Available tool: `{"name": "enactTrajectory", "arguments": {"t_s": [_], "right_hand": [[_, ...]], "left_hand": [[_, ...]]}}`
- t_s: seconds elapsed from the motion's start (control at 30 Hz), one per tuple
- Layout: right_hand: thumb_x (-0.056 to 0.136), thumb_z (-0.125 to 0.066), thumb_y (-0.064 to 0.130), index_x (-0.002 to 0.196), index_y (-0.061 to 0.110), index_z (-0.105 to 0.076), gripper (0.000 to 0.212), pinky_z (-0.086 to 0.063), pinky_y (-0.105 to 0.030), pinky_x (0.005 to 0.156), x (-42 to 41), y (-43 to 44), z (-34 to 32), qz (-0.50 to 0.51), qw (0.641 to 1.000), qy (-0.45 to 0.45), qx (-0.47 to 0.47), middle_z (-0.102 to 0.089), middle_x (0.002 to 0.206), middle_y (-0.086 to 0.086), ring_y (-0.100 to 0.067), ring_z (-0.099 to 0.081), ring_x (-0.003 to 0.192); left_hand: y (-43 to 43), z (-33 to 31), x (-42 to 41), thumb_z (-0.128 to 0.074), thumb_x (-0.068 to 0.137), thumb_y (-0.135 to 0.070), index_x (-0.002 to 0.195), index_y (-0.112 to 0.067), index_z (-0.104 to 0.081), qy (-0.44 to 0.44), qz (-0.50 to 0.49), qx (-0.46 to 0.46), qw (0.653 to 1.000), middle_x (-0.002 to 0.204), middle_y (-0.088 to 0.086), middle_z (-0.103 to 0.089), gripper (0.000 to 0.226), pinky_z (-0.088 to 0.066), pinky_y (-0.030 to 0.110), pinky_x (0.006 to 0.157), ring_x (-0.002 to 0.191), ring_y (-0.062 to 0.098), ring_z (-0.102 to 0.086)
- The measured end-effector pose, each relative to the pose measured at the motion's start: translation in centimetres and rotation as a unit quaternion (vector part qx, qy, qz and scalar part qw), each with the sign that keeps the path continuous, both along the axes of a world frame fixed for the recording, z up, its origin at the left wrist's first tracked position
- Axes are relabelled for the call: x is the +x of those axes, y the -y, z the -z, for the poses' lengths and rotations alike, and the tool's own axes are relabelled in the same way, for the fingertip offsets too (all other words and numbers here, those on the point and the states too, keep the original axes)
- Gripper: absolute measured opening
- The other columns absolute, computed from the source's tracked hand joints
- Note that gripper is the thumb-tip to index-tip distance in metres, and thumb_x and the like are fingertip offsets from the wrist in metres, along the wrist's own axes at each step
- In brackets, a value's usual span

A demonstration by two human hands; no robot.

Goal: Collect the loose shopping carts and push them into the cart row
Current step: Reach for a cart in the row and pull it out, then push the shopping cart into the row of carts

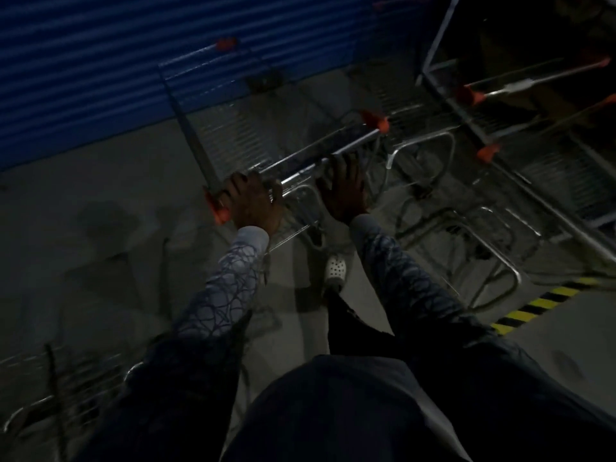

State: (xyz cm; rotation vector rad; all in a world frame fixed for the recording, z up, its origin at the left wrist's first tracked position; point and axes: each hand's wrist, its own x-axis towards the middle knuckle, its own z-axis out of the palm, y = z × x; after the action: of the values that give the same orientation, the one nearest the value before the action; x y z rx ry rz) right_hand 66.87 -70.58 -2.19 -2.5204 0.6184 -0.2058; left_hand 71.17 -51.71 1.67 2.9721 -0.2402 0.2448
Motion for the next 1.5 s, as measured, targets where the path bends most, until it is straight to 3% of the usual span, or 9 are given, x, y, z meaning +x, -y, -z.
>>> {"name": "enactTrajectory", "arguments": {"t_s": [0.13, 0.23, 0.47, 0.67, 1.0, 1.1, 1.17, 1.3, 1.5], "right_hand": [[0.104, -0.018, 0.052, 0.146, 0.029, -0.049, 0.056, -0.007, -0.049, 0.116, 8.7, 4.3, 2.4, -0.026, 0.986, 0.101, -0.133, -0.039, 0.154, -0.018, -0.035, -0.026, 0.148], [0.108, -0.024, 0.040, 0.134, 0.019, -0.059, 0.048, -0.016, -0.054, 0.120, 13.6, 6.0, 2.9, -0.040, 0.974, 0.150, -0.164, -0.053, 0.141, -0.016, -0.035, -0.037, 0.141], [0.100, -0.050, 0.042, 0.098, 0.018, -0.072, 0.033, -0.042, -0.047, 0.097, 27.6, 8.5, 1.1, -0.118, 0.953, 0.164, -0.226, -0.069, 0.099, -0.011, -0.036, -0.062, 0.097], [0.092, -0.029, 0.064, 0.123, 0.018, -0.060, 0.064, -0.023, -0.049, 0.113, 37.0, 10.1, -0.4, -0.237, 0.954, -0.044, -0.176, -0.056, 0.133, -0.012, -0.034, -0.045, 0.128], [0.099, -0.034, 0.061, 0.143, 0.021, -0.044, 0.060, 0.000, -0.050, 0.119, 39.6, 10.3, -0.2, -0.258, 0.948, -0.067, -0.175, -0.036, 0.151, -0.008, -0.028, -0.022, 0.146], [0.098, -0.025, 0.063, 0.144, 0.021, -0.040, 0.064, 0.012, -0.052, 0.119, 38.7, 9.8, 0.1, -0.245, 0.952, -0.082, -0.164, -0.032, 0.152, -0.008, -0.027, -0.016, 0.148], [0.094, -0.018, 0.066, 0.142, 0.021, -0.043, 0.071, 0.012, -0.055, 0.119, 38.1, 9.4, 0.2, -0.238, 0.954, -0.077, -0.163, -0.037, 0.148, -0.009, -0.027, -0.021, 0.147], [0.098, -0.030, 0.063, 0.138, 0.025, -0.046, 0.058, 0.008, -0.056, 0.121, 36.5, 8.3, 0.2, -0.233, 0.957, -0.061, -0.163, -0.042, 0.143, -0.006, -0.027, -0.026, 0.144], [0.099, -0.028, 0.062, 0.140, 0.024, -0.043, 0.057, 0.010, -0.057, 0.120, 33.3, 6.3, -0.5, -0.231, 0.956, -0.066, -0.166, -0.038, 0.144, -0.005, -0.026, -0.021, 0.145]], "left_hand": [[1.6, 2.8, 4.8, -0.038, 0.094, -0.055, 0.118, -0.015, -0.058, 0.014, -0.063, 0.030, 0.997, 0.129, 0.018, -0.053, 0.051, -0.035, 0.056, 0.098, 0.117, 0.039, -0.047], [2.7, 3.7, 7.9, -0.042, 0.095, -0.051, 0.119, -0.014, -0.061, 0.048, -0.047, 0.039, 0.997, 0.123, 0.019, -0.056, 0.048, -0.041, 0.056, 0.093, 0.111, 0.041, -0.050], [3.0, 3.6, 22.4, -0.022, 0.094, -0.054, 0.108, -0.018, -0.068, -0.091, -0.093, 0.080, 0.988, 0.116, 0.016, -0.064, 0.060, -0.027, 0.061, 0.109, 0.119, 0.038, -0.054], [2.7, 2.3, 31.2, -0.005, 0.091, -0.050, 0.108, -0.007, -0.070, -0.081, -0.118, 0.037, 0.989, 0.111, 0.017, -0.070, 0.080, -0.009, 0.048, 0.123, 0.118, 0.036, -0.057], [1.7, 3.1, 33.8, 0.002, 0.103, -0.040, 0.121, -0.009, -0.065, -0.102, -0.037, 0.086, 0.990, 0.122, 0.017, -0.064, 0.077, -0.013, 0.055, 0.120, 0.121, 0.038, -0.052], [1.2, 3.1, 32.4, -0.027, 0.108, -0.028, 0.112, -0.003, -0.068, -0.072, -0.023, 0.025, 0.997, 0.108, 0.026, -0.067, 0.049, -0.032, 0.062, 0.110, 0.105, 0.044, -0.060], [1.4, 2.5, 31.5, -0.045, 0.105, -0.029, 0.111, 0.007, -0.067, -0.020, -0.039, -0.017, 0.999, 0.114, 0.031, -0.065, 0.043, -0.033, 0.058, 0.111, 0.114, 0.044, -0.059], [1.1, 1.6, 29.9, -0.053, 0.101, -0.020, 0.099, 0.004, -0.068, 0.004, -0.034, -0.039, 0.999, 0.098, 0.025, -0.068, 0.028, -0.022, 0.049, 0.121, 0.105, 0.038, -0.060], [-1.1, 1.7, 27.6, -0.055, 0.098, -0.014, 0.101, 0.005, -0.067, 0.005, -0.018, 0.033, 0.999, 0.094, 0.024, -0.069, 0.022, -0.030, 0.061, 0.114, 0.104, 0.043, -0.063]]}}
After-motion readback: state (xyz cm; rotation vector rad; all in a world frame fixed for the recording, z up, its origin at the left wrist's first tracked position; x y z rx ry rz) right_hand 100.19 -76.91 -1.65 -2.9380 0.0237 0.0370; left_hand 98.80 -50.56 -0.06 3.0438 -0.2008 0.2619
